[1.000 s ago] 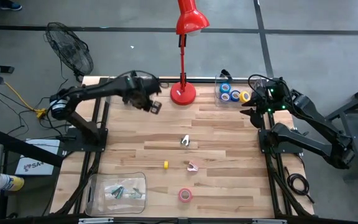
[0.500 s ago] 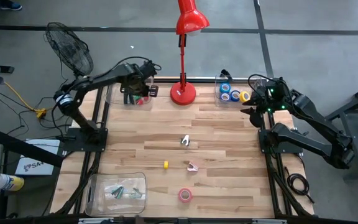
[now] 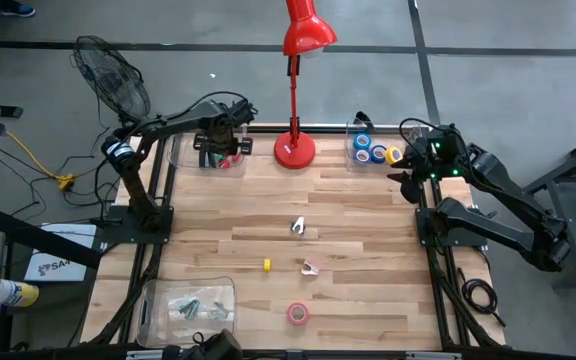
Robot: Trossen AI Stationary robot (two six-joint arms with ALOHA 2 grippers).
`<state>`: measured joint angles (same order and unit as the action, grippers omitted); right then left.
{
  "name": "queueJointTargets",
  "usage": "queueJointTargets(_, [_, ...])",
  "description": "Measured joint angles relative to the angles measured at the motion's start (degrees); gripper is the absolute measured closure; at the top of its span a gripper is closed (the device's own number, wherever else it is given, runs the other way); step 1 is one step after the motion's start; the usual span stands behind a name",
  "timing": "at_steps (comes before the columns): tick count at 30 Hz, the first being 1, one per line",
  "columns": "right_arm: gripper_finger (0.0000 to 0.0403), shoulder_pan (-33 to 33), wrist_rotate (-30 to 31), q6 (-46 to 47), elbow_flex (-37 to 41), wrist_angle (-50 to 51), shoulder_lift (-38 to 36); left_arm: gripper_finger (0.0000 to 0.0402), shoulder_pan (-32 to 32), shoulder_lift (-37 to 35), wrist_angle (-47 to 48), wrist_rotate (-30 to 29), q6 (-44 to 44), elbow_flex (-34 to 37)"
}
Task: Pick and place Stapler, Stapler remover, tape
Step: Put the red stapler into the top left transparent bin, then put the black stapler remover into the bottom transparent bin
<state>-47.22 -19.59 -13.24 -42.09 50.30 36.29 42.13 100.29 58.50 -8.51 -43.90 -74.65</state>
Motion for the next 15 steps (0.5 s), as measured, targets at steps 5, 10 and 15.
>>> queueJointTargets(5, [0.0237,0.0,0.0,0.6,0.0,-0.02,0.0,0.0284,-0.02,0.0,-0.07,0.08,-0.27,0.0])
queueJointTargets(10, [0.0237,0.0,0.0,0.6,0.0,-0.02,0.0,0.0224,-0.02,0.0,-0.09,0.46,0.13,0.0])
queueJointTargets(15, [0.0237,0.0,0.0,0.6,0.0,-0.02,0.0,0.018,-0.13,0.0,-0.04,0.48,0.13,0.0])
